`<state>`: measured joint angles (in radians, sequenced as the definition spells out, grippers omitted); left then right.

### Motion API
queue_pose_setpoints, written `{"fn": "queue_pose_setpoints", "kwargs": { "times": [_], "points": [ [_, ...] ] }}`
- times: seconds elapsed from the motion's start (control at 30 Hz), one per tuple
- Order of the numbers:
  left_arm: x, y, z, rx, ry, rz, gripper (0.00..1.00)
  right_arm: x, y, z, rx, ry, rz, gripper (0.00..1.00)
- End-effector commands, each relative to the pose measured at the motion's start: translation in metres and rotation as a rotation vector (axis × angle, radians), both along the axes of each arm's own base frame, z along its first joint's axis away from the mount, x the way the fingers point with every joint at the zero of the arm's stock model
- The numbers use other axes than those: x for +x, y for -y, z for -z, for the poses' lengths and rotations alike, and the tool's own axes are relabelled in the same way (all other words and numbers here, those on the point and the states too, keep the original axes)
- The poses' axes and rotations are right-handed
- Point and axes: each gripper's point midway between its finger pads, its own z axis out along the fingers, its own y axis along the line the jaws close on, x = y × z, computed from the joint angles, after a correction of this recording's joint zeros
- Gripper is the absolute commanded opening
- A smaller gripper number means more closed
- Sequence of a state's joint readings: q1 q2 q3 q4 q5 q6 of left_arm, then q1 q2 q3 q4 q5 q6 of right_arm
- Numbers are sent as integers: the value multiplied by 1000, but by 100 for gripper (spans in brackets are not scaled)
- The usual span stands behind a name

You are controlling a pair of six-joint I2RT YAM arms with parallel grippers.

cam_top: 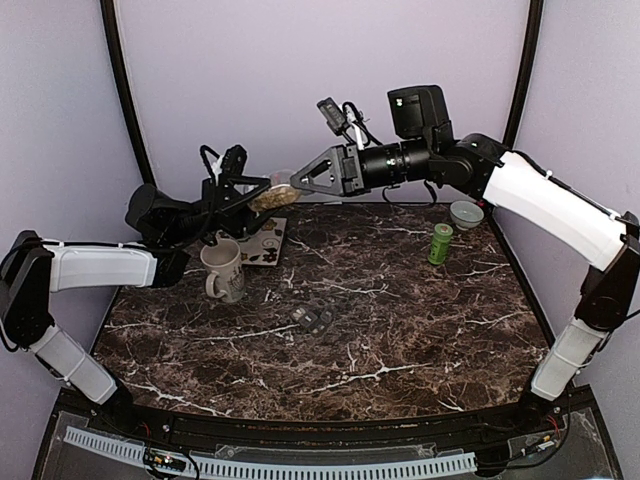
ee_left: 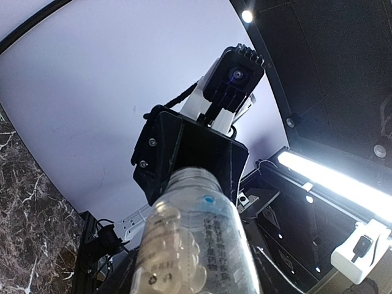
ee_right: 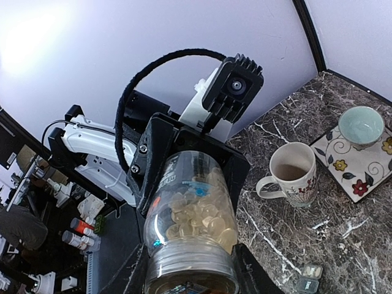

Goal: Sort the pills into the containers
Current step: Screw the lid of the pill bottle onto the pill bottle.

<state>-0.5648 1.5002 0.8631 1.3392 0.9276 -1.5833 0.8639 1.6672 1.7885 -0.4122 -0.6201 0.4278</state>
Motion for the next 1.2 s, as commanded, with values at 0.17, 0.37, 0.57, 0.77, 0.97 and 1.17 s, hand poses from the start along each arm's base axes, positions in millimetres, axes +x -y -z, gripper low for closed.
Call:
{"fn": "queue_pose_setpoints", "kwargs": {
  "times": [0.17,0.37,0.57,0.77,0.97,1.17],
  "points": [
    [-24,-1,-32,-73,173,31,0,-5,-31,18,-9,-105,-11,36],
    [-24,3,-33,-32,254,12,0,-1,-36,27,-37,-235,28,34],
    [-26,4,-35,-1,343,-12,0,2,-39,36,-48,-392,77,33],
    [-27,2,-35,39,424,-65,0,5,-40,40,-44,-547,137,32],
    [-29,-2,-36,69,481,-111,0,6,-43,46,-40,-692,171,32],
    [-32,-4,-35,88,536,-131,0,1,-47,55,-29,-855,174,31]
  ]
}}
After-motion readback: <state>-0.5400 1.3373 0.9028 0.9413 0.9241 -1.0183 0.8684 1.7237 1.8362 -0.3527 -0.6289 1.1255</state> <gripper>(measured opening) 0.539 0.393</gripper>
